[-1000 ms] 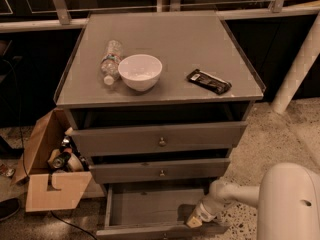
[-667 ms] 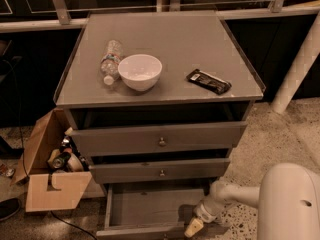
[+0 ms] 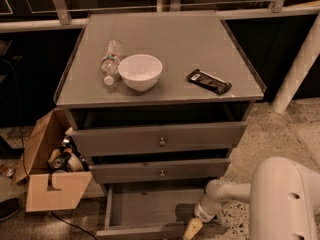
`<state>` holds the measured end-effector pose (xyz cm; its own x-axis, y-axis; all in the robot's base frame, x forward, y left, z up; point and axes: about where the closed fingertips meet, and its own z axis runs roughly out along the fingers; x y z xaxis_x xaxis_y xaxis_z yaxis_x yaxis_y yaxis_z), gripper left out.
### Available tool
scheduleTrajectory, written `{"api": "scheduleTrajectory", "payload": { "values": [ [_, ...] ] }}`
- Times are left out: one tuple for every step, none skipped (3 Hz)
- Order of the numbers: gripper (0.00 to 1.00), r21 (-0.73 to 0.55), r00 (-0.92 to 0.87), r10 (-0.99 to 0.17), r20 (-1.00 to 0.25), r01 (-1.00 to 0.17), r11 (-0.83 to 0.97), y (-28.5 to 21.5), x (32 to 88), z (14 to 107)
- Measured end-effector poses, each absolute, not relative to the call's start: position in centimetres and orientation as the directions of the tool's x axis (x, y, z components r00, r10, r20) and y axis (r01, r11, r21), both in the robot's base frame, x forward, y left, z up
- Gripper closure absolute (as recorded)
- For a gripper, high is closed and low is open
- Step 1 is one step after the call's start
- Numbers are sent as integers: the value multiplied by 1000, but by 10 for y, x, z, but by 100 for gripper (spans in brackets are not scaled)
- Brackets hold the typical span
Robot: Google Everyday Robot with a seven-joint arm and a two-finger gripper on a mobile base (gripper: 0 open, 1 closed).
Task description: Open bottom drawer
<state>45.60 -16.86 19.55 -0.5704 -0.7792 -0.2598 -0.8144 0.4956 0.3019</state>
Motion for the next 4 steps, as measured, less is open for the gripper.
{"api": "scheduleTrajectory", "payload": {
  "values": [
    [0, 341, -615, -769, -176, -771, 538, -179, 446, 188],
    [0, 375, -652, -749, -114, -727, 576, -190, 431, 186],
    [0, 404, -680, -729, -80, -690, 600, -196, 419, 185],
    [0, 433, -719, -693, -53, -642, 633, -202, 399, 192]
  ]
}}
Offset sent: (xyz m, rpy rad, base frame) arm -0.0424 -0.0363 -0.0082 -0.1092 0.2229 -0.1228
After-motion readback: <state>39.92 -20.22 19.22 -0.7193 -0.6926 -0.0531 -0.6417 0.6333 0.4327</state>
